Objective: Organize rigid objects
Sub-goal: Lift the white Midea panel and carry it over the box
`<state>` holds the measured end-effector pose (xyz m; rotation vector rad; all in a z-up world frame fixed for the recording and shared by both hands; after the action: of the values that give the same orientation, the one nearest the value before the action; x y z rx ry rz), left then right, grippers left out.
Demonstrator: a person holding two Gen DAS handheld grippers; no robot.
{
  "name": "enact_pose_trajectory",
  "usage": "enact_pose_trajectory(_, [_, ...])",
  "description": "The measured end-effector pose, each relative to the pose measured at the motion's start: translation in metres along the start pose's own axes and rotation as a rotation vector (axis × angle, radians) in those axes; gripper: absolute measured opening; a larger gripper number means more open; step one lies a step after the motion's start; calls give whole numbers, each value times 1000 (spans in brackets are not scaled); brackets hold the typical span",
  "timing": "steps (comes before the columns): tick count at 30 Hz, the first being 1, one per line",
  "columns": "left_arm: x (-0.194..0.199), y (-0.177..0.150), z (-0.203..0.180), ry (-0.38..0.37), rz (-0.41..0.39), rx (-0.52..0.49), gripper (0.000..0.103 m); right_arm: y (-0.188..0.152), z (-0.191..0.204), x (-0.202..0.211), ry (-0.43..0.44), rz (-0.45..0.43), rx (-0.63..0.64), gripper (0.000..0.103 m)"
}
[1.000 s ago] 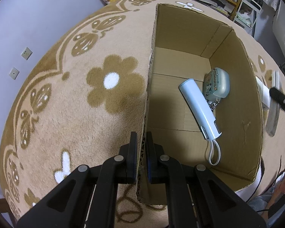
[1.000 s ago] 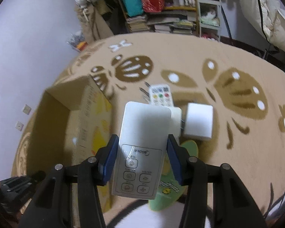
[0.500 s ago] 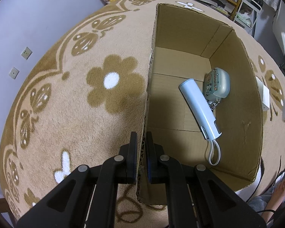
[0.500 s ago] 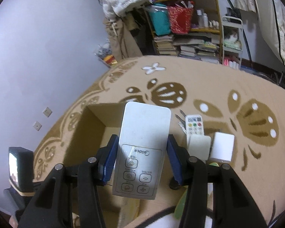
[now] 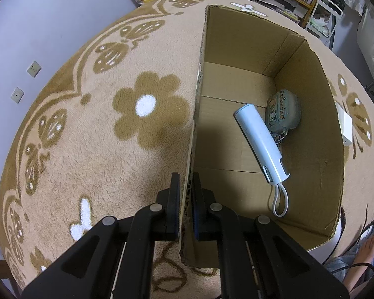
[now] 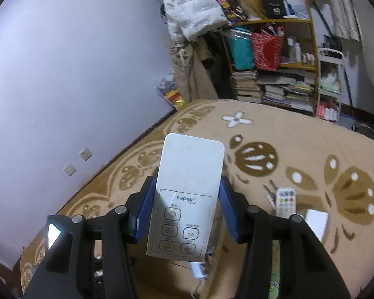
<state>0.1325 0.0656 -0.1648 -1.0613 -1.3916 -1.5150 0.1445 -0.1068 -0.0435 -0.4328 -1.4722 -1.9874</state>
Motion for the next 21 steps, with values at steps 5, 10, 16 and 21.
enact_pose_trajectory(5, [0, 0, 0, 0, 1, -3, 7, -10, 14, -17, 24, 41, 22, 54])
enact_pose_trajectory(10, [0, 1, 1, 1, 3, -4, 8, -25, 17, -34, 28, 98, 38, 54])
enact_pose_trajectory(16, [-1, 1, 1, 0, 3, -5, 8, -45, 11, -60, 23, 188, 29, 54])
enact_pose_trajectory(21, [-1, 0, 0, 1, 3, -6, 8, -58, 5, -74, 19, 240, 26, 55])
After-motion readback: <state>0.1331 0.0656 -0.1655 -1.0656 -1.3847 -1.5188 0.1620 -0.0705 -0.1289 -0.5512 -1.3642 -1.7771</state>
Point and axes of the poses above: each gripper's, at about its wrist camera, not at the fingertips, and x roughly against the way its jaws point, z to its left, y to its top, the point moved 3 cm from there along -x, roughly the way its jaws point, and after that the axes turned 2 degrees about -z, right-handed, at the moved point
